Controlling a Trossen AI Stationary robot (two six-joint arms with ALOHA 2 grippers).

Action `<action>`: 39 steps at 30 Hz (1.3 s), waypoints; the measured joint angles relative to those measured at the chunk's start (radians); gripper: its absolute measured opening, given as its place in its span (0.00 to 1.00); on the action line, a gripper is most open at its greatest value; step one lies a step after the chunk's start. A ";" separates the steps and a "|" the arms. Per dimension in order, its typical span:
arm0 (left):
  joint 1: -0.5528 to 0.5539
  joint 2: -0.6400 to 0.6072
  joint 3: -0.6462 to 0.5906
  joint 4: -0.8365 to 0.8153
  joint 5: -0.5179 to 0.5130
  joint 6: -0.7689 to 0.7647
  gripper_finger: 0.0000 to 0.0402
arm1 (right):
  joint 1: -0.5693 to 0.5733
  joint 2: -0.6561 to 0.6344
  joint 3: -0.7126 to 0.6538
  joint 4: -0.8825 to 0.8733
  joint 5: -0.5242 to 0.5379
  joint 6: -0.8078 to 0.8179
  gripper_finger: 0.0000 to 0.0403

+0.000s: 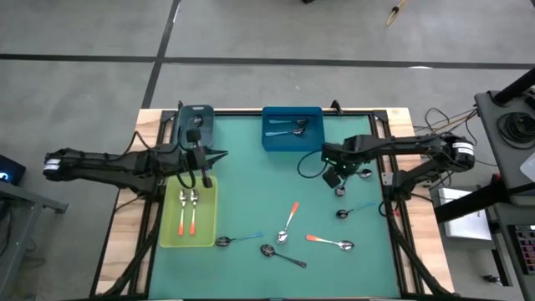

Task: Sort silverware by color (type)
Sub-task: Put the black spoon into the blue bin

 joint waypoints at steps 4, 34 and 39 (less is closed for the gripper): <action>0.009 0.008 -0.002 -0.001 0.001 -0.017 0.00 | -0.008 0.025 0.000 -0.028 -0.075 0.080 0.03; 0.010 0.019 -0.002 -0.001 0.000 -0.065 0.00 | 0.011 0.059 0.000 -0.048 0.059 -1.060 0.31; 0.010 0.019 -0.002 -0.001 -0.001 -0.077 0.00 | 0.033 0.091 -0.004 -0.048 0.025 -1.105 0.40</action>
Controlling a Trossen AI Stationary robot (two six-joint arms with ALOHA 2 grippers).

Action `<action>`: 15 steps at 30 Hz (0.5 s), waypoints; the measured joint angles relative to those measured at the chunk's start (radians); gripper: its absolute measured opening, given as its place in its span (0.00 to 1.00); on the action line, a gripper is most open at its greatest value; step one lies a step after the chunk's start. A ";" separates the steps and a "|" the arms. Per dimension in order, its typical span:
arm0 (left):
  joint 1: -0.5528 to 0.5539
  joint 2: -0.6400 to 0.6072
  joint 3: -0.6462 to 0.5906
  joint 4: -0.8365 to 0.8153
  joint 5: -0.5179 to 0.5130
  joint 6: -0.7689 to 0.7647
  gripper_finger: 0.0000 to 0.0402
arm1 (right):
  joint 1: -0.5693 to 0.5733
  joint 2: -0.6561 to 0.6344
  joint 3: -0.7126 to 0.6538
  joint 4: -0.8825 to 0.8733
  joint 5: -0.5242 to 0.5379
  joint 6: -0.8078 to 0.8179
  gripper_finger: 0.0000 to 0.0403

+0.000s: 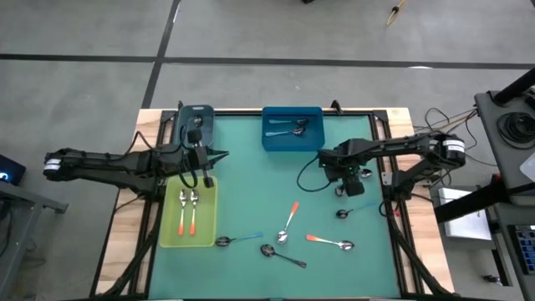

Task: Sort silverware by color (type)
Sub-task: Put the black spoon into the blue bin

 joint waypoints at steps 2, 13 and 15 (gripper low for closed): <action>0.000 0.000 0.000 0.000 0.000 -0.006 0.00 | 0.015 0.023 0.000 0.002 0.002 -0.002 0.40; 0.000 0.000 0.000 -0.001 -0.001 -0.009 0.00 | 0.033 0.188 0.000 0.005 0.052 -0.008 0.40; 0.000 0.000 0.000 -0.001 -0.001 -0.009 0.00 | 0.033 0.214 0.003 0.005 0.056 -0.011 0.40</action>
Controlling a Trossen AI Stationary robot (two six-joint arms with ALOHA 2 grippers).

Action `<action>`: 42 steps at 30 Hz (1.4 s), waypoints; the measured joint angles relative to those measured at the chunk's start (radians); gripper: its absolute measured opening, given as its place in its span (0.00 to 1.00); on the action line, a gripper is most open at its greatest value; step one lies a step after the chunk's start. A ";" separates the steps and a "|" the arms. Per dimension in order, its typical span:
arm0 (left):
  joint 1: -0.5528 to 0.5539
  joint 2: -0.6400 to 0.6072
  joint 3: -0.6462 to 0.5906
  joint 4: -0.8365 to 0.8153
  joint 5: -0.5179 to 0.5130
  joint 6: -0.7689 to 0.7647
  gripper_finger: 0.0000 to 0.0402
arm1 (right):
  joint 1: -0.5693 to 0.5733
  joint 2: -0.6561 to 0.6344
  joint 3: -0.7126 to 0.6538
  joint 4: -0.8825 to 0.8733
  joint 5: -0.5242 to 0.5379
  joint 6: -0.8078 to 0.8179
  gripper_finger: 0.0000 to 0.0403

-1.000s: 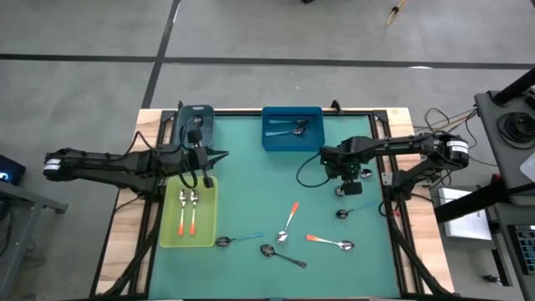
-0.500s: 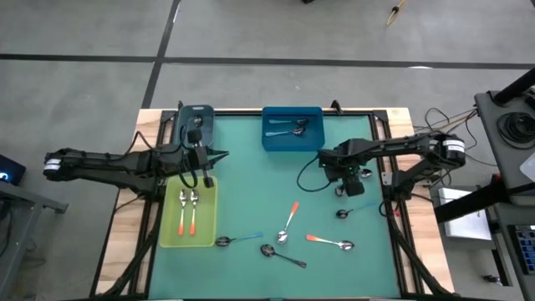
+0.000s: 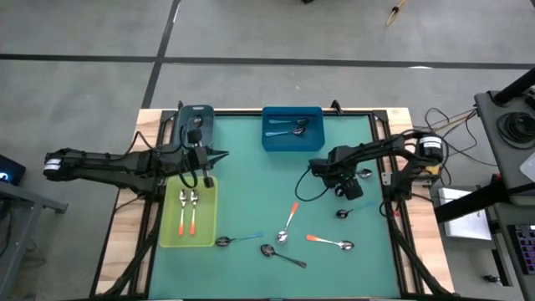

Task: Sort silverware by color (type)
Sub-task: Put the black spoon into the blue bin

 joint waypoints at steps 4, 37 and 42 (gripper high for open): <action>0.000 0.000 0.000 0.000 0.000 0.000 0.00 | 0.000 0.026 0.001 0.007 0.005 -0.004 0.36; 0.000 0.000 0.000 0.002 0.000 -0.004 0.00 | 0.000 -0.094 0.004 0.055 -0.064 0.150 0.02; 0.000 0.002 0.000 0.009 0.002 -0.020 0.00 | -0.001 -0.186 0.004 0.054 -0.057 0.222 0.02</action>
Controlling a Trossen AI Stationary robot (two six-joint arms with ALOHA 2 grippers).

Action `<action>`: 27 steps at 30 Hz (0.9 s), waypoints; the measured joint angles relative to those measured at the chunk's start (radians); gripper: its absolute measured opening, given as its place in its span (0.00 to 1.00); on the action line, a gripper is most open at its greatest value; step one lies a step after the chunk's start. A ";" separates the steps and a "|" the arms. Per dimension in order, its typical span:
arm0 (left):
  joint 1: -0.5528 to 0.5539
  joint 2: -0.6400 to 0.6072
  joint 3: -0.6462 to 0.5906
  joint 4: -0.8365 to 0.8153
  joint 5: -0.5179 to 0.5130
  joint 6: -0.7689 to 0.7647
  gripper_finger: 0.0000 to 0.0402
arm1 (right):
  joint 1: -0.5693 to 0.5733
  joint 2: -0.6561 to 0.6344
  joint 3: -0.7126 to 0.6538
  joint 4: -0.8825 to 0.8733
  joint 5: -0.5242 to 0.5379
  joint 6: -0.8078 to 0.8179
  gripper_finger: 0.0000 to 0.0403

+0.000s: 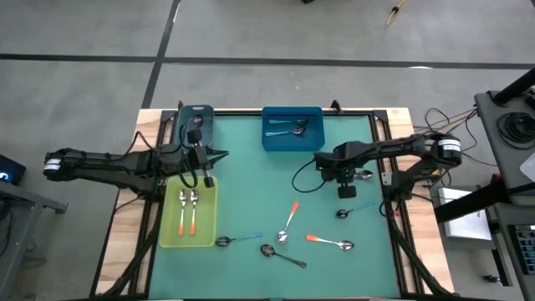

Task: Sort silverware by color (type)
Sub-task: Put the black spoon into the blue bin

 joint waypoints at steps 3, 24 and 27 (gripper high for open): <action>0.000 0.006 0.000 0.018 0.021 -0.009 0.00 | 0.000 -0.068 0.000 0.030 0.001 0.060 0.02; 0.000 0.201 0.000 0.313 0.106 -0.031 0.00 | 0.005 -0.157 0.000 1.139 0.065 0.183 0.02; 0.000 0.203 0.000 0.336 0.106 -0.035 0.01 | 0.007 -0.094 0.000 1.289 0.064 0.183 0.02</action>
